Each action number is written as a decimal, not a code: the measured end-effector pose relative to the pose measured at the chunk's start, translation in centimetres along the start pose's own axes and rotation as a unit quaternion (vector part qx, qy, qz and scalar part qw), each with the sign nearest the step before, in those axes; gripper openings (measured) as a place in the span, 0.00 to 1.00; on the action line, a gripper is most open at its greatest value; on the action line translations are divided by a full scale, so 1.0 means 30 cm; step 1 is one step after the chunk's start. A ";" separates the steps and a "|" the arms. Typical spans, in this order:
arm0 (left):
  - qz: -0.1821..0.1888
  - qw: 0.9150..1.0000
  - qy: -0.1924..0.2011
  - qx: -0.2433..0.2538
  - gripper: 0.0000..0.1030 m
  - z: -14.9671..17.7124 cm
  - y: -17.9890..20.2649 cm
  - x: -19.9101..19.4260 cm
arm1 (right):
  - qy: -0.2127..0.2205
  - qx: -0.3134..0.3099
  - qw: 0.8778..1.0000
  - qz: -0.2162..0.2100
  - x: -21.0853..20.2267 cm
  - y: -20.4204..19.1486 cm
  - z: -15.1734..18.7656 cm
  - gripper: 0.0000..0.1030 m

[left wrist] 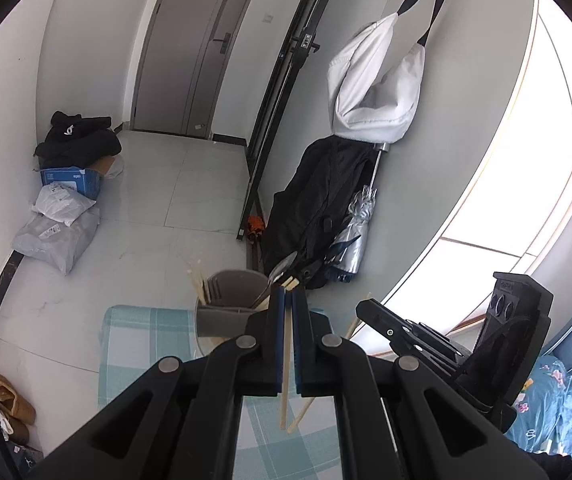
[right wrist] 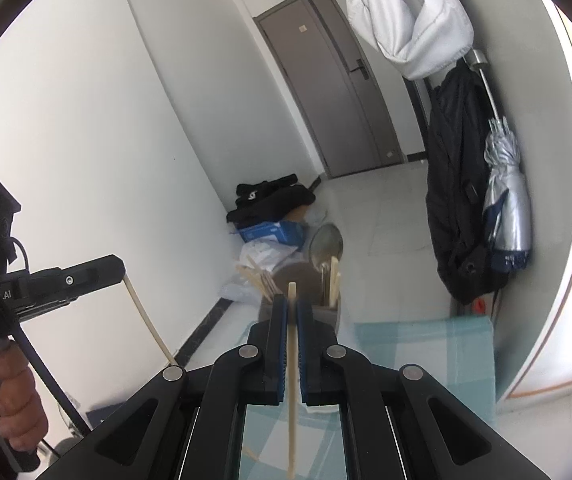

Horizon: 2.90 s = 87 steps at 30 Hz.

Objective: Organize utensils

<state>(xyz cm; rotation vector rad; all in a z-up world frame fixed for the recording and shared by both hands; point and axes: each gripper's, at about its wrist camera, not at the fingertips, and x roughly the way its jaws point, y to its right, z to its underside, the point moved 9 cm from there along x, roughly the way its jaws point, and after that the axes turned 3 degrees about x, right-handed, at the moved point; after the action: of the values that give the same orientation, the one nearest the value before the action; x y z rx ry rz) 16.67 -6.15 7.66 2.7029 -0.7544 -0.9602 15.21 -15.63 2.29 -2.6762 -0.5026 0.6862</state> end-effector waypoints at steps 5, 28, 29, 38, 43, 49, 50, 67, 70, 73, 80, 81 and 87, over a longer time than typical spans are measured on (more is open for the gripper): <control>0.011 0.999 0.032 0.001 0.00 -0.150 -0.020 -0.004 | 0.028 -0.018 0.999 -0.001 -0.002 -0.024 -0.178 0.04; -0.004 0.998 0.039 -0.046 0.00 -0.228 -0.319 0.276 | 0.070 -0.112 0.991 0.018 0.302 -0.133 -0.436 0.04; 0.000 0.998 0.038 -0.051 0.00 -0.223 -0.324 0.279 | 0.069 -0.120 0.990 0.015 0.317 -0.140 -0.419 0.04; 0.002 0.999 0.028 -0.031 0.00 -0.192 -0.300 0.293 | 0.050 -0.159 0.986 0.025 0.394 -0.135 -0.286 0.04; 0.016 1.000 0.018 -0.004 0.00 -0.142 -0.249 0.315 | 0.044 -0.173 0.983 0.031 0.404 -0.123 -0.243 0.04; 0.016 1.000 -0.002 0.007 0.00 -0.099 -0.230 0.349 | 0.024 -0.180 0.983 0.028 0.401 -0.117 -0.182 0.04; 0.014 1.000 -0.005 0.007 0.00 -0.093 -0.233 0.354 | 0.018 -0.180 0.983 0.028 0.403 -0.112 -0.170 0.04; -0.015 0.999 -0.051 0.000 0.06 0.019 -0.253 0.295 | -0.062 -0.159 0.985 0.005 0.319 -0.071 0.010 0.16; -0.035 0.998 -0.043 -0.007 0.09 0.027 -0.262 0.237 | -0.045 -0.163 0.985 0.013 0.235 -0.080 0.018 0.26; -0.053 0.998 -0.019 -0.016 0.34 0.027 -0.251 0.167 | -0.033 -0.156 0.987 0.027 0.164 -0.076 0.025 0.33; -0.112 0.993 0.041 -0.001 0.78 0.032 -0.179 0.008 | 0.009 -0.124 0.991 0.045 0.011 -0.088 -0.009 0.53; -0.114 0.992 0.047 0.002 0.82 0.036 -0.169 -0.015 | 0.017 -0.123 0.991 0.046 -0.013 -0.098 -0.013 0.55; -0.135 0.986 0.097 0.007 0.97 0.070 -0.113 -0.146 | 0.042 -0.126 0.990 0.047 -0.122 -0.153 0.001 0.71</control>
<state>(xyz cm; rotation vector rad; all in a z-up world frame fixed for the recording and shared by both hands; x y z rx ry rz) 13.81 -0.98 7.32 2.9067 -0.3655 -0.7273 11.02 -13.08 5.55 -2.9674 -0.4709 0.5642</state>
